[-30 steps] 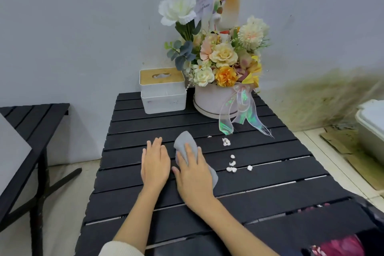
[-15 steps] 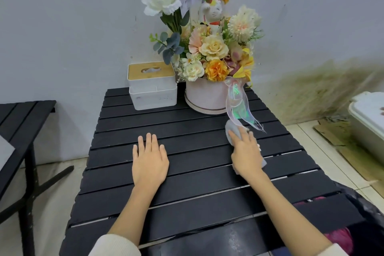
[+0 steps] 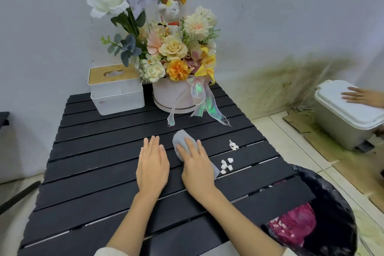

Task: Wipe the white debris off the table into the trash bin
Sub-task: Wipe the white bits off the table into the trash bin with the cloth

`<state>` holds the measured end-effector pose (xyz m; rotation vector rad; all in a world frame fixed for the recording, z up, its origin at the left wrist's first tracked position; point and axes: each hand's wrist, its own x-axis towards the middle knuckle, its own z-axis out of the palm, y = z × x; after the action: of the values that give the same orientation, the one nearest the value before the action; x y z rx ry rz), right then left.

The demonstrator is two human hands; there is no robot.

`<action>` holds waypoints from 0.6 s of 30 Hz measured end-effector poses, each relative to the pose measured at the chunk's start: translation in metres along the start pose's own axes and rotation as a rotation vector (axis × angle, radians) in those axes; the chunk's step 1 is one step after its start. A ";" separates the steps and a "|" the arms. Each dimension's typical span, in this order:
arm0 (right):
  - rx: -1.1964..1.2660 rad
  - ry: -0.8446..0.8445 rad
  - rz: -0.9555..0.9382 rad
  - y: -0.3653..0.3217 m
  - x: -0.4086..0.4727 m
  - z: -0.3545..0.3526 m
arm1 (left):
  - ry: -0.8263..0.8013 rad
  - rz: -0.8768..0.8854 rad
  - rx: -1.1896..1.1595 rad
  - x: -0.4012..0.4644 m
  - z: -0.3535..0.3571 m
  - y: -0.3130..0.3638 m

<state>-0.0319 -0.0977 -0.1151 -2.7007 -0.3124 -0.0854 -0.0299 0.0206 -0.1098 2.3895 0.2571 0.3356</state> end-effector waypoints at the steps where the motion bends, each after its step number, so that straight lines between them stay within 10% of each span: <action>1: 0.002 0.015 0.016 0.006 0.004 -0.003 | -0.027 0.052 0.065 0.001 0.001 -0.001; 10: -0.116 0.135 0.333 0.106 -0.023 -0.049 | -0.261 0.361 0.404 0.004 0.014 0.000; 18: -0.072 0.286 0.459 0.132 -0.056 -0.092 | -0.320 0.282 0.391 -0.009 0.021 0.047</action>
<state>-0.0567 -0.2643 -0.0899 -2.7082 0.4012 -0.3461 -0.0281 -0.0296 -0.0947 2.8241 -0.1812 0.0228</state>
